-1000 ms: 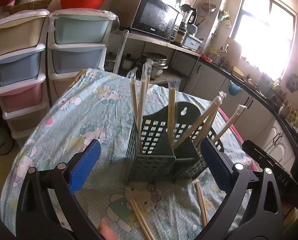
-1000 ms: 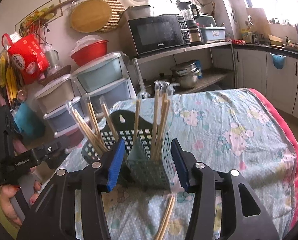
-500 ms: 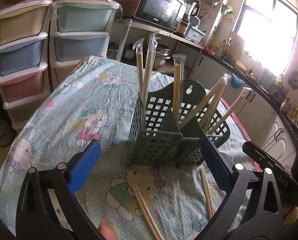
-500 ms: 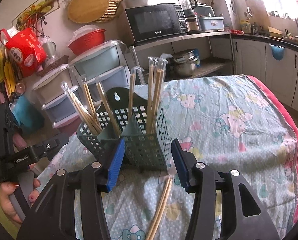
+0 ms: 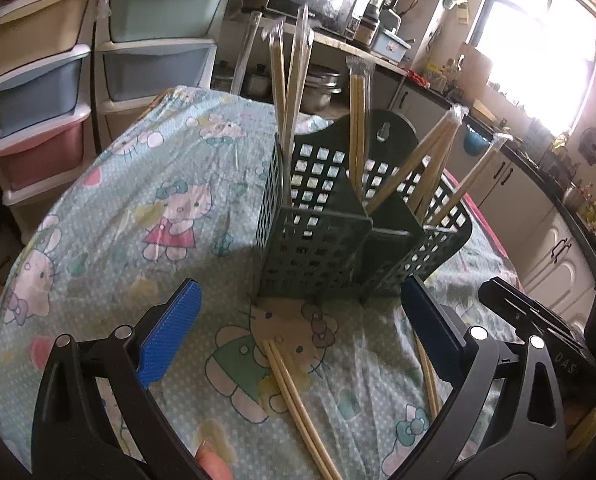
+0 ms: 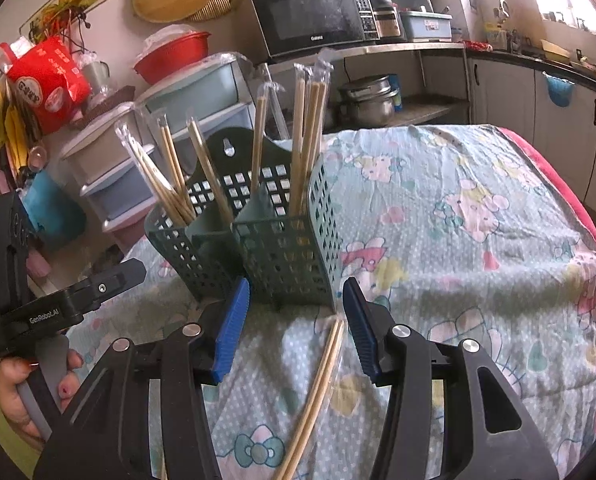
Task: Organize utensils
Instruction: 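Raise both open tools away from the caddy toward the loose chopsticks, then lower the right tool onto a loose chopstick while the left tool lowers onto another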
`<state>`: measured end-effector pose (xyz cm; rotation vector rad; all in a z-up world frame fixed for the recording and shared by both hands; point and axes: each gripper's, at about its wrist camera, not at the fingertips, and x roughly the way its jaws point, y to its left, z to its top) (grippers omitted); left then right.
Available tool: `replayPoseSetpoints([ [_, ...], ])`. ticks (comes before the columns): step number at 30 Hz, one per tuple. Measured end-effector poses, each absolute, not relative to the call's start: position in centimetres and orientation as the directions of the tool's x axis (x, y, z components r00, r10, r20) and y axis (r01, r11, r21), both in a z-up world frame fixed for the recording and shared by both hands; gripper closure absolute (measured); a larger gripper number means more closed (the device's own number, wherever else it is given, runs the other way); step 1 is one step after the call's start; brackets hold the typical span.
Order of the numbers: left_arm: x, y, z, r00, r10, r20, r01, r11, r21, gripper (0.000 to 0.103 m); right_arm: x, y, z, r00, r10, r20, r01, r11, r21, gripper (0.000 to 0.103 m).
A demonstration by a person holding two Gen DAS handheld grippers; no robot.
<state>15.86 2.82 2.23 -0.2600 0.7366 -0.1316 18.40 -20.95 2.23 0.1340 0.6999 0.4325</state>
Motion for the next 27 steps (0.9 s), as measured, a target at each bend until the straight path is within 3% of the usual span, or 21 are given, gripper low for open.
replayPoseSetpoints([
  [15, 16.0, 3.0, -1.4, 0.652, -0.246, -0.717, 0.030, 0.953, -0.300, 0.011, 19.4, -20.3, -1.2, 0.579, 0.402, -0.709, -0.327, 0.912, 0.250, 0.057],
  [18, 16.0, 3.2, -2.2, 0.631, -0.262, -0.730, 0.026, 0.948, -0.318, 0.011, 19.8, -20.2, -2.1, 0.553, 0.399, -0.731, -0.320, 0.912, 0.256, 0.062],
  [27, 16.6, 3.2, -4.4, 0.557, -0.324, -0.765, 0.028, 0.928, -0.372, 0.039, 21.5, -20.1, -4.4, 0.492, 0.379, -0.784, -0.287, 0.920, 0.265, 0.068],
])
